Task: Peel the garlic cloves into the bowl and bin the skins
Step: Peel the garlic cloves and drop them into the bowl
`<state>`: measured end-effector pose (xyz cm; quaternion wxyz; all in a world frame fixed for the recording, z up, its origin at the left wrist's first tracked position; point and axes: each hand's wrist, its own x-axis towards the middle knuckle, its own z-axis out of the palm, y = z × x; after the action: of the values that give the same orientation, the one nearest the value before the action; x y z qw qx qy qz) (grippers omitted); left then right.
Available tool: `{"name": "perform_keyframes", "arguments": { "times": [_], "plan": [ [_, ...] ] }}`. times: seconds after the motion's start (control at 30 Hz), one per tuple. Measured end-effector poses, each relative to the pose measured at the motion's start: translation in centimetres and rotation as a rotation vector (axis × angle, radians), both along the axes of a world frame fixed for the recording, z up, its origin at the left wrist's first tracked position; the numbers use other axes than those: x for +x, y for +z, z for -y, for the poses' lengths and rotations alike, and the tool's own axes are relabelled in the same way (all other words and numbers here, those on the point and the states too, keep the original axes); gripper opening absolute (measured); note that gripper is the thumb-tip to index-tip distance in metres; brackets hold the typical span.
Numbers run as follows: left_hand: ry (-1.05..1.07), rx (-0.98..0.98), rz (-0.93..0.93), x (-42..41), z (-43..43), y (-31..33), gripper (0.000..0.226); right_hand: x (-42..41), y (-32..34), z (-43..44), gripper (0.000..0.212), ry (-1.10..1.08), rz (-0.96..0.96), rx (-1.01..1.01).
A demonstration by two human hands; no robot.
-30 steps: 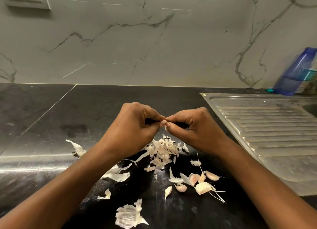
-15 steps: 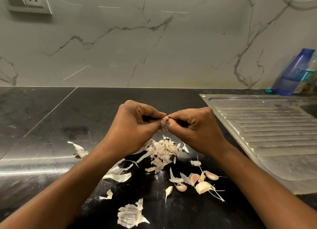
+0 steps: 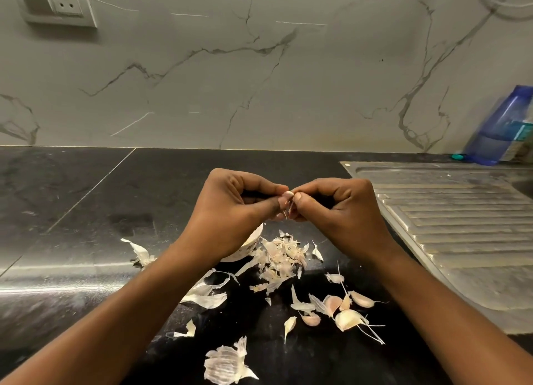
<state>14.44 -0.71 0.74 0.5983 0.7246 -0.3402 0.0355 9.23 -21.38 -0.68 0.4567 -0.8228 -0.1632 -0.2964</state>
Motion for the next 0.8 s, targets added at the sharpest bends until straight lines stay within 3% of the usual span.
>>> {"name": "perform_keyframes", "arguments": {
  "times": [0.17, 0.4, 0.67, 0.8],
  "plan": [
    [-0.032, -0.081, -0.139, -0.13, -0.08, 0.05, 0.019, 0.10, 0.23, 0.63, 0.013, 0.122, -0.135, 0.114],
    [-0.064, -0.090, -0.144, -0.11, -0.05, 0.04, 0.020, 0.28, 0.42, 1.00, 0.020, 0.150, -0.168, 0.086],
    [-0.050, -0.067, -0.128, -0.24, 0.20, -0.41, 0.015, 0.41, 0.07, 0.85, 0.013, 0.089, -0.141, -0.006],
    [-0.053, -0.079, -0.122, -0.47, 0.34, -0.34, 0.015, 0.26, 0.23, 0.70, 0.009, 0.093, -0.117, 0.048]
  ]
}}
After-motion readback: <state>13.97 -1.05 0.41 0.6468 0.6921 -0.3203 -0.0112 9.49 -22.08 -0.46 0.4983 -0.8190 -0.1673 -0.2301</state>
